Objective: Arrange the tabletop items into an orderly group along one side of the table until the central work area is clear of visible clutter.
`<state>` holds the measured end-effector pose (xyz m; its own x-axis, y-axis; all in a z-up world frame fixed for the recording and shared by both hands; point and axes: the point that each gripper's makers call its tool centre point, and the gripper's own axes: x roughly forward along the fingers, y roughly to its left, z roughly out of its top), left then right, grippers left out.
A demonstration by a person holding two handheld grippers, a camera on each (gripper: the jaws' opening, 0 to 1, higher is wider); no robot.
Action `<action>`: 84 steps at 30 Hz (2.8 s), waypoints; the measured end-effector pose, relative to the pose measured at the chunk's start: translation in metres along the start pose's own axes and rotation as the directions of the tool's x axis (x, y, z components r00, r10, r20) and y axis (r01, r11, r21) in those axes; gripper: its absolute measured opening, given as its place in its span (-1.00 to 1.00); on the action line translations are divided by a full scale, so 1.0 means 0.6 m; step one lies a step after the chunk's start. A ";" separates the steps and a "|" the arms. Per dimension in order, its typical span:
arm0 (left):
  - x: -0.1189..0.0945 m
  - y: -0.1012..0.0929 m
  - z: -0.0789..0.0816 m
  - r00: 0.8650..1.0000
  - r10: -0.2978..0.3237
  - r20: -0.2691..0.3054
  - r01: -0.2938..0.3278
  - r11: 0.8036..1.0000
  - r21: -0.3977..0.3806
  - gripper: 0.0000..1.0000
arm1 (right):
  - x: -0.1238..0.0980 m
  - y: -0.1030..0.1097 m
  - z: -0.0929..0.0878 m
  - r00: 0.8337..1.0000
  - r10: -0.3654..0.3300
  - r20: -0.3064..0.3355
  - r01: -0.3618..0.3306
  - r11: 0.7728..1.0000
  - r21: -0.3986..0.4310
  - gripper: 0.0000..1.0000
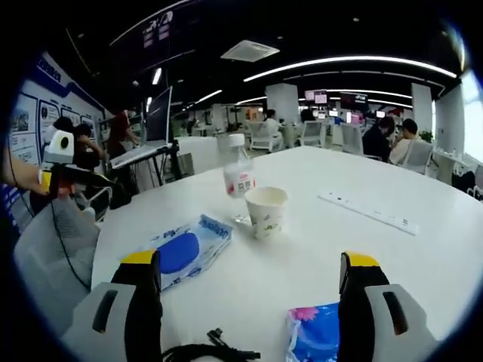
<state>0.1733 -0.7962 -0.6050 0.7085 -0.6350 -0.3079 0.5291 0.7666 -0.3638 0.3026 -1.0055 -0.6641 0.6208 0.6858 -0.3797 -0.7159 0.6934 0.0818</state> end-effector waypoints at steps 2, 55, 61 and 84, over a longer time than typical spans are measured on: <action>-0.001 -0.003 -0.002 1.000 -0.011 -0.008 0.011 1.000 0.006 0.81 | -0.010 0.002 -0.006 1.000 -0.009 -0.001 0.009 1.000 0.006 0.94; 0.045 0.016 0.034 0.990 -0.131 -0.046 0.128 0.990 -0.056 0.66 | -0.096 0.058 -0.069 0.986 -0.140 -0.092 0.150 0.983 0.110 0.82; 0.034 0.021 0.029 0.990 -0.135 -0.044 0.132 0.989 -0.067 0.66 | -0.097 0.066 -0.063 0.984 -0.154 -0.085 0.163 0.981 0.105 0.80; 0.039 0.018 0.054 0.983 -0.176 -0.059 0.176 0.984 -0.005 0.62 | -0.114 0.055 -0.059 0.975 -0.217 -0.041 0.221 0.966 0.135 0.75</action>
<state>0.2109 -0.7999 -0.5873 0.5760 -0.7642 -0.2902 0.6430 0.6427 -0.4165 0.2254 -1.0373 -0.6682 0.7478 0.5094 -0.4257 -0.5116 0.8509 0.1195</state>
